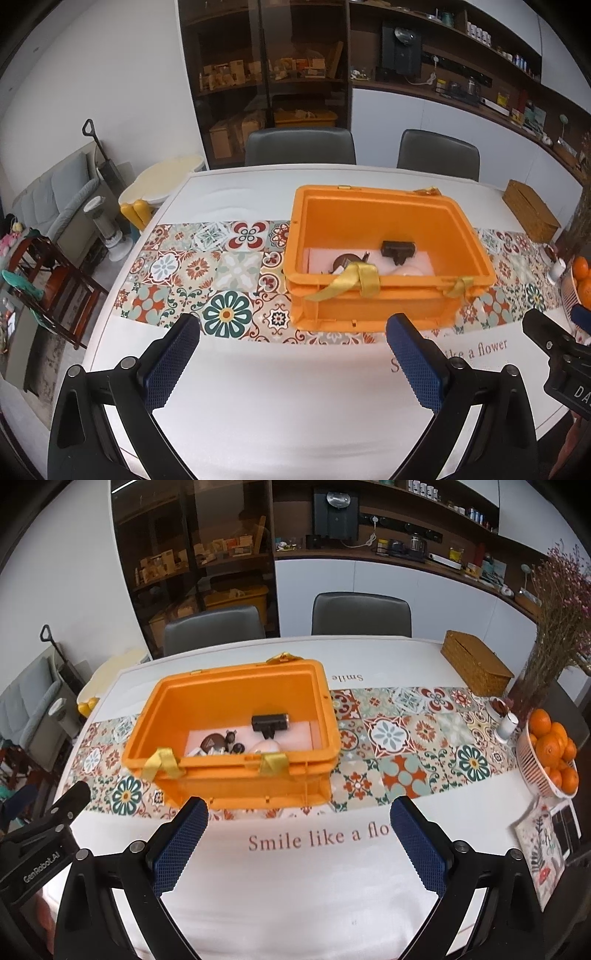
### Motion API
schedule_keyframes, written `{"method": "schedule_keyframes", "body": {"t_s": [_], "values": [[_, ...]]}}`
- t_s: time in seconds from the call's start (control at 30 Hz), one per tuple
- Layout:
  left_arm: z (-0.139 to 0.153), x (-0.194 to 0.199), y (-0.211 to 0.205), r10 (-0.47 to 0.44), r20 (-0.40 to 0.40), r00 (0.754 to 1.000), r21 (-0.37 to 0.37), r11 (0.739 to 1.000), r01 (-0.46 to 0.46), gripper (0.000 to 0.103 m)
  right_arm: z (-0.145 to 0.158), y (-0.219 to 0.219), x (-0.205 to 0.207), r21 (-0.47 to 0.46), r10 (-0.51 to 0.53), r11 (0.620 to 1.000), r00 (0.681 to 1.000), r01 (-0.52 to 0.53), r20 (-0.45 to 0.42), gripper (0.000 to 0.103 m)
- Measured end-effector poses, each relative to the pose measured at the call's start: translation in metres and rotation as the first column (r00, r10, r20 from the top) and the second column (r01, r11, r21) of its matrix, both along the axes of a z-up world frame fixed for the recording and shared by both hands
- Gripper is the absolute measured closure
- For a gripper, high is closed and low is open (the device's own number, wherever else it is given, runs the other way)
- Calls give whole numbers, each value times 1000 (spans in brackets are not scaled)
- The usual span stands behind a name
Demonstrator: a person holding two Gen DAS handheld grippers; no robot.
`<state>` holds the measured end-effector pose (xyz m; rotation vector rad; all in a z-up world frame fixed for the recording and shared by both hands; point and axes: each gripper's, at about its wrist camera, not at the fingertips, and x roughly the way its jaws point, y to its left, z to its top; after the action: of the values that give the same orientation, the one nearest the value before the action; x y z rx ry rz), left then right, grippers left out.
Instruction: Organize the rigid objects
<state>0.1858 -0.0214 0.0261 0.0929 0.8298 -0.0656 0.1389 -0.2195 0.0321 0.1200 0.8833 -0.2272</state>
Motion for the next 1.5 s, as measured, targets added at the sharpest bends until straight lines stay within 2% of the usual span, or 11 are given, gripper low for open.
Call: {"method": "schedule_keyframes", "body": {"t_s": [0.3,0.7,1.5], "values": [[1,-20,1,-19,8,1000,18,1000,19,0,2,2,-16,-10,0,1000,1000,0,6,3],[10,-31,-2,-41,14,999,6,999,41,0,11,2,-31,-16,-3,1000,1000,4,28,3],[10,-29,-2,-52,0,999,-12,999,52,0,11,3,-32,-7,-1,1000,1000,1,16,3]]}}
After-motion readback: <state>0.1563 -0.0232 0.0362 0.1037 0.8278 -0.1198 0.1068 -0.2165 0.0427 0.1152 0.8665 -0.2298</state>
